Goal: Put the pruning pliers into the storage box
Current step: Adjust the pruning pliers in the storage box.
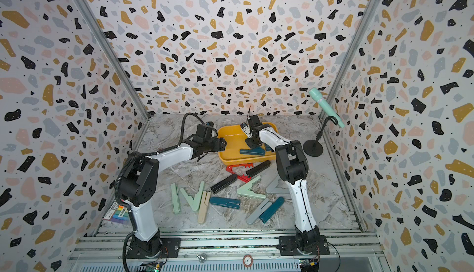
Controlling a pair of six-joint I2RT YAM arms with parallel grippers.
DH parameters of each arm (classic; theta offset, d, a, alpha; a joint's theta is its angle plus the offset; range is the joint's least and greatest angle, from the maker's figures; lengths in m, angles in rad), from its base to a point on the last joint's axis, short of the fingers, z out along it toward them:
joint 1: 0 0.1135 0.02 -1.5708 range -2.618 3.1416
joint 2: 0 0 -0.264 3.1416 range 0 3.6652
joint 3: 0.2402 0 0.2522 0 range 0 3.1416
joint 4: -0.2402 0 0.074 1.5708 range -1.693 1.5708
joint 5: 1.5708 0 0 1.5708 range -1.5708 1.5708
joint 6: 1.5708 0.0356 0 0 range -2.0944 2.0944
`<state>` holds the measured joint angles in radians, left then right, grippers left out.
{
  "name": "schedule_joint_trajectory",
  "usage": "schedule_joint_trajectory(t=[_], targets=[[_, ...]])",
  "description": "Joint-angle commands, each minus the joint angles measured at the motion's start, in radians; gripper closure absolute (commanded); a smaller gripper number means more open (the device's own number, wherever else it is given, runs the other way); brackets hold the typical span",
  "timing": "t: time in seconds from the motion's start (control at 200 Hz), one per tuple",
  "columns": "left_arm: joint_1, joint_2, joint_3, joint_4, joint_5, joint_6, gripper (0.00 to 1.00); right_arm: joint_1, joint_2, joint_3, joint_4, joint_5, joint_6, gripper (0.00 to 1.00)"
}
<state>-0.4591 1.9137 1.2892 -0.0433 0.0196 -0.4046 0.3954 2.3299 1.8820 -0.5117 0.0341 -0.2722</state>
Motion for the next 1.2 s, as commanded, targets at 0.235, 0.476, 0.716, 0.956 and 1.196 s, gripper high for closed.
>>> schedule_joint_trajectory(t=[0.235, 0.476, 0.716, 0.956, 1.196], targets=[[0.004, -0.031, 0.003, 0.017, -0.017, -0.005, 0.12, -0.083, 0.044, 0.101, 0.009, -0.073, 0.278, 0.82], [0.003, -0.047, -0.016, 0.026, -0.022, -0.01, 0.13, -0.1, 0.015, 0.112, 0.023, -0.155, 0.343, 0.54], [0.002, -0.087, -0.052, 0.037, -0.033, -0.01, 0.13, -0.14, -0.042, 0.029, 0.028, -0.31, 0.312, 0.33], [0.003, -0.103, -0.072, 0.042, -0.034, -0.01, 0.13, -0.139, -0.056, -0.022, 0.003, -0.349, 0.264, 0.24], [0.002, -0.111, -0.085, 0.048, -0.037, -0.017, 0.13, -0.138, -0.092, -0.006, 0.005, -0.387, 0.263, 0.19]])
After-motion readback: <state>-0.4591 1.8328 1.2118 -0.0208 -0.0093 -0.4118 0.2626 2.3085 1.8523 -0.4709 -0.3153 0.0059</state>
